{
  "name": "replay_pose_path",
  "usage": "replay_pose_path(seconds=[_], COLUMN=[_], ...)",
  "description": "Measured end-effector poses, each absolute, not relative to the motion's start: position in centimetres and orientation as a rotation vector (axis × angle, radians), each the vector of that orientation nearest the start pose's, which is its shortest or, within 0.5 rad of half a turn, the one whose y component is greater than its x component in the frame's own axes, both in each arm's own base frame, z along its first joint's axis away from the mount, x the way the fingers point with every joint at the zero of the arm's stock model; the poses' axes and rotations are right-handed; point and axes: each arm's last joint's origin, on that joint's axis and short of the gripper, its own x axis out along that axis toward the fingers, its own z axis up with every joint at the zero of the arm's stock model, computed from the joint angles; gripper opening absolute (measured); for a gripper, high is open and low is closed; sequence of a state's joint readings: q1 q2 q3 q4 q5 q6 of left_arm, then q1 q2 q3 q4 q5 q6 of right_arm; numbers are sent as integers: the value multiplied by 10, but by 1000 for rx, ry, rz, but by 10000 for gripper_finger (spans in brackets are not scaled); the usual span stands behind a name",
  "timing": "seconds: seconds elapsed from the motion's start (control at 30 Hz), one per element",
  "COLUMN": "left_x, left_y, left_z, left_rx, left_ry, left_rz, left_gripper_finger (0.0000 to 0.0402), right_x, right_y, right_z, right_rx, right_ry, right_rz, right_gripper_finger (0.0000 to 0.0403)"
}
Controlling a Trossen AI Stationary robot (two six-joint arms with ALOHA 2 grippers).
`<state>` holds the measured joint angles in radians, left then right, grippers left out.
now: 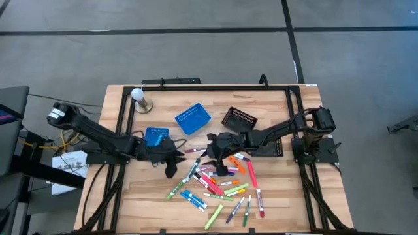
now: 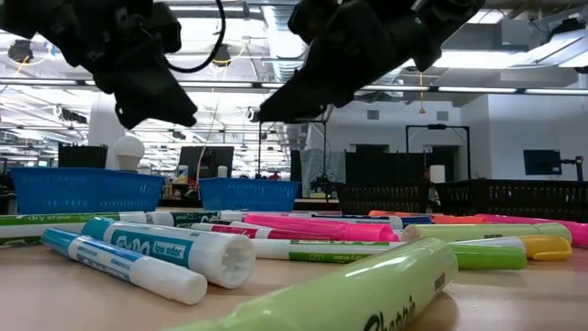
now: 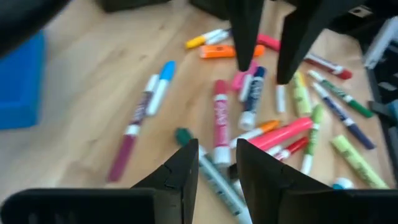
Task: Pick & Place Markers
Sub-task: Put the light blue highlighter pen into the bottom black bin
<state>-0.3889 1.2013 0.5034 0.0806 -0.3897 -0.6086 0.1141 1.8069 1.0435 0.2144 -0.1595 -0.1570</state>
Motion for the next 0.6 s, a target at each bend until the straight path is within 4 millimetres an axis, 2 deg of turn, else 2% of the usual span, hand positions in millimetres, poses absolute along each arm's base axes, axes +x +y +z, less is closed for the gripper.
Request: replay_pose_path(seconds=[0.2,0.3,0.4,0.53,0.6], left_x=[226,233,238,241,241], left_y=[-85,-87,-90,-90,-89], left_z=[164,154,148,145,146], left_rx=[-345,-369,-377,-359,-351], left_ry=[574,574,559,554,549], left_rz=[169,178,172,169,169], left_gripper_finger=[104,104,104,104,104], right_x=[386,384,382,380,377], right_y=[55,55,54,46,37], right_z=[176,169,170,179,175], right_rx=[-145,-145,-152,-179,-169], right_ry=[496,547,572,629,707], right_rz=[325,325,320,204,156], right_gripper_finger=[141,142,143,143,143])
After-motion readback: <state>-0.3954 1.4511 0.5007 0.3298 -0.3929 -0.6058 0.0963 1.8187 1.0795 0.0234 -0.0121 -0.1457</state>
